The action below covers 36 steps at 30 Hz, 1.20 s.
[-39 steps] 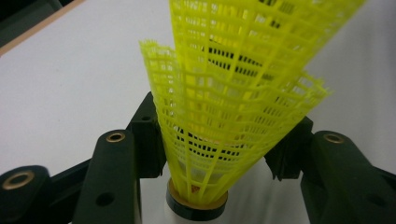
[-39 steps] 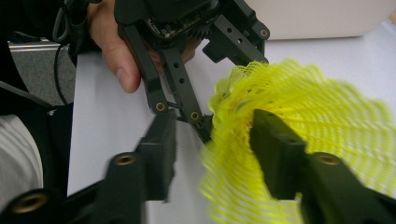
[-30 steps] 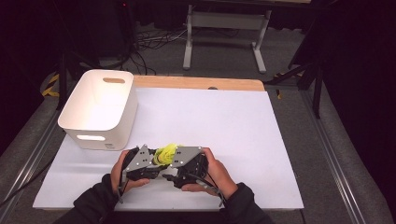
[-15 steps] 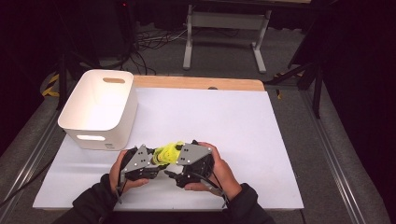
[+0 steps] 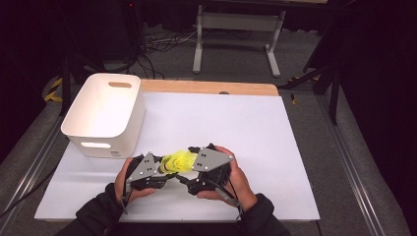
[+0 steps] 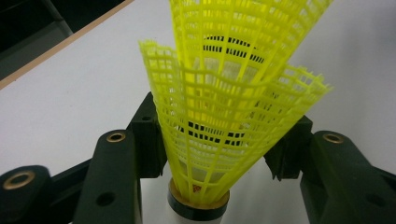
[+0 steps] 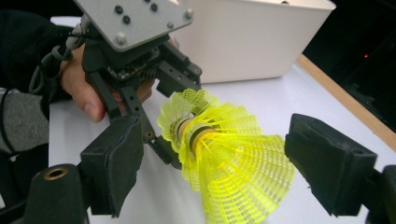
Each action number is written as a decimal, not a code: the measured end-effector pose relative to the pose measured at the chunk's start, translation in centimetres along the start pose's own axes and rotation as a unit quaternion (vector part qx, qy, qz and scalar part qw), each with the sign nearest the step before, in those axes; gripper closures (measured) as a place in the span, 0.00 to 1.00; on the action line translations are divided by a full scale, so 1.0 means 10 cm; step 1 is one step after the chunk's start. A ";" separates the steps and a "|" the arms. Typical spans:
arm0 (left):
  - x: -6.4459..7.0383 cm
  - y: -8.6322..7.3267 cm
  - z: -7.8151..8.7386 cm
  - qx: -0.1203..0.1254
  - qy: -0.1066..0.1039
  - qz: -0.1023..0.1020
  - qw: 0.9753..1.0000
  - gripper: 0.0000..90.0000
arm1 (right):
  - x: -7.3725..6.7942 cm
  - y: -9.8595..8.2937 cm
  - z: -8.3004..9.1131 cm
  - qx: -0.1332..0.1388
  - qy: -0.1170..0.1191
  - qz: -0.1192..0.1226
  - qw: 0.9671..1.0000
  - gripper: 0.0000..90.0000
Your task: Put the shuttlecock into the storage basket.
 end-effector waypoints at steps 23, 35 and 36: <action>-0.09 0.00 0.08 0.014 -0.003 0.024 1.000 0.54 | 0.10 -0.04 0.20 0.008 -0.030 0.010 0.999 0.21; -0.15 0.00 0.14 0.018 0.005 0.028 0.999 0.54 | 0.20 -0.21 0.38 0.006 -0.051 0.004 0.999 0.20; -0.16 0.00 0.15 0.018 0.006 0.028 0.999 0.54 | 0.20 -0.23 0.39 0.005 -0.052 0.005 0.999 0.20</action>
Point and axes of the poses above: each handheld gripper's, and its own axes: z roughly backward along the jaws, y roughly out of its top, x roughly to its right, the point moved 9 cm from there along -z, roughly forward along the jaws, and after that the axes turned 9 degrees about y, right-handed, at the moved point
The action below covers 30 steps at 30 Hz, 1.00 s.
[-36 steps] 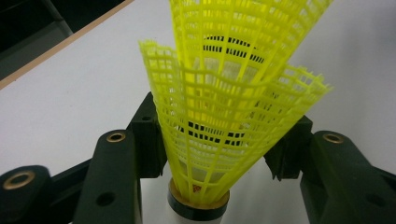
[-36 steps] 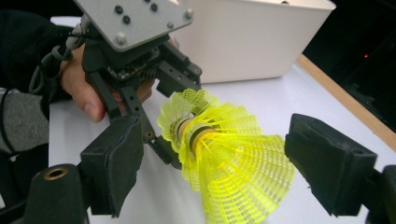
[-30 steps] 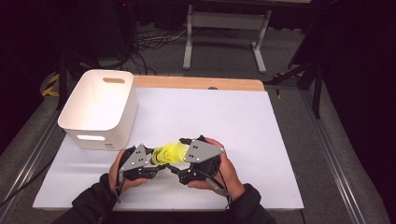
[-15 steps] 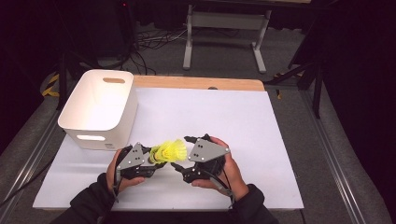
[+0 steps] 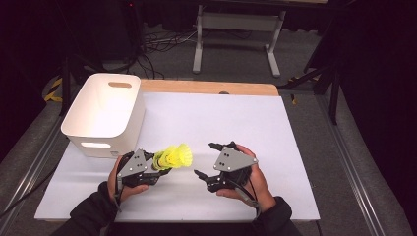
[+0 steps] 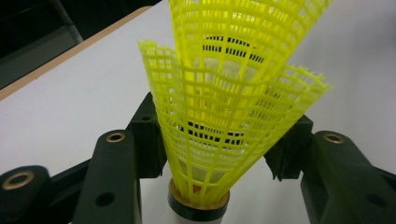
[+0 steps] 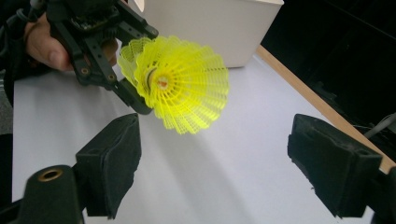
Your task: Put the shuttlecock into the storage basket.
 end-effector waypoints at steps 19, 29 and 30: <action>-0.10 0.02 0.08 0.008 0.016 0.005 1.000 0.54 | 0.09 -0.44 0.05 -0.029 -0.032 -0.008 0.999 0.20; -0.17 0.02 0.15 0.010 0.025 0.005 1.000 0.54 | 0.13 -0.69 0.15 -0.037 -0.045 -0.031 0.998 0.20; -0.18 0.02 0.17 0.010 0.025 0.009 1.000 0.54 | 0.15 -0.74 0.17 -0.039 -0.048 -0.035 0.997 0.20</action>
Point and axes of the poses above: each handheld gripper's, and its own axes: z roughly backward along the jaws, y roughly out of its top, x roughly to its right, the point moved 9 cm from there along -z, roughly forward along the jaws, and after that the axes turned 9 degrees about y, right-handed, at the moved point
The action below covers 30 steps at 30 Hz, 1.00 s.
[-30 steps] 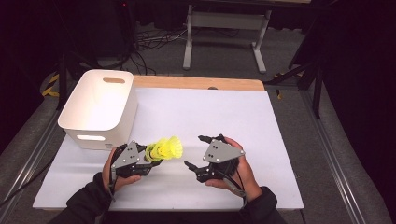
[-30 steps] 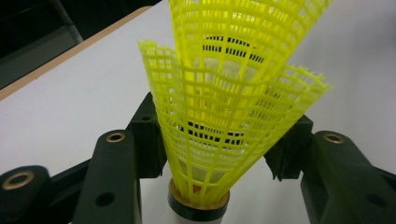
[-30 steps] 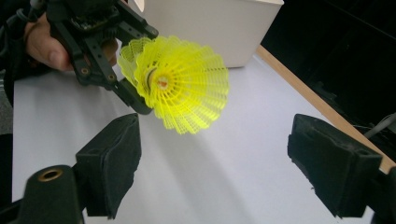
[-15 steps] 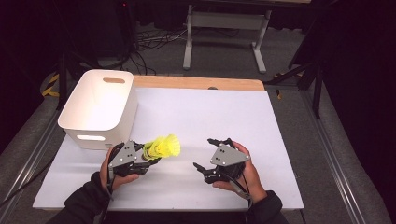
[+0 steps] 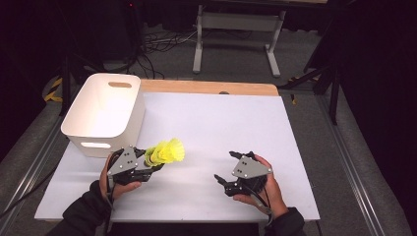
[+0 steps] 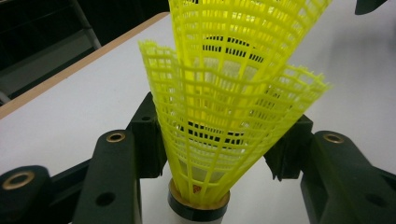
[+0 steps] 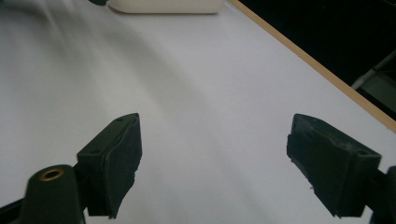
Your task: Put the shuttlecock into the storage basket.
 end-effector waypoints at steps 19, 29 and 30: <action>-0.12 0.01 0.09 0.007 0.018 0.003 1.000 0.54 | 0.11 -0.35 0.13 0.008 -0.027 -0.025 0.999 0.21; -0.19 0.04 0.15 0.015 0.027 0.008 0.999 0.54 | 0.16 -0.48 0.20 0.031 -0.044 -0.038 0.998 0.21; -0.19 0.04 0.16 0.014 0.026 0.010 1.000 0.54 | 0.16 -0.48 0.20 0.031 -0.046 -0.039 0.998 0.21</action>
Point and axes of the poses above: each handheld gripper's, and its own axes: z roughly backward along the jaws, y roughly out of its top, x roughly to its right, the point moved 9 cm from there along -z, roughly forward along the jaws, and after that the axes turned 9 degrees about y, right-handed, at the moved point
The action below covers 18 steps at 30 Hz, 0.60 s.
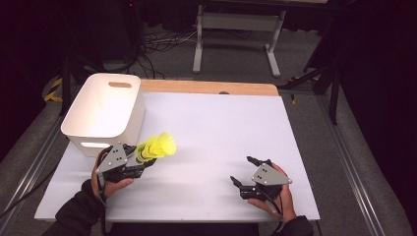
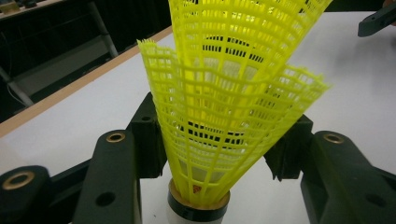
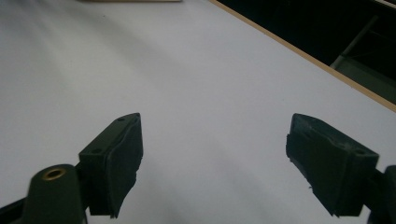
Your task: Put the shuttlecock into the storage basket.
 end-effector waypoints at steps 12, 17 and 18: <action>-0.05 0.04 0.05 0.008 0.005 0.006 1.000 0.54 | -0.02 -0.01 -0.04 0.000 0.004 0.002 1.000 0.21; -0.08 0.05 0.07 0.011 0.011 0.005 1.000 0.54 | -0.01 -0.02 -0.05 -0.002 0.005 0.002 1.000 0.21; -0.09 0.05 0.08 0.011 0.010 0.005 1.000 0.54 | -0.01 -0.02 -0.05 -0.002 0.005 0.001 1.000 0.21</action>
Point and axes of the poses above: each handheld gripper's, and its own axes: z roughly backward along the jaws, y roughly out of its top, x roughly to its right, the point moved 9 cm from there along -z, roughly forward along the jaws, and after that the axes turned 9 degrees about y, right-handed, at the moved point
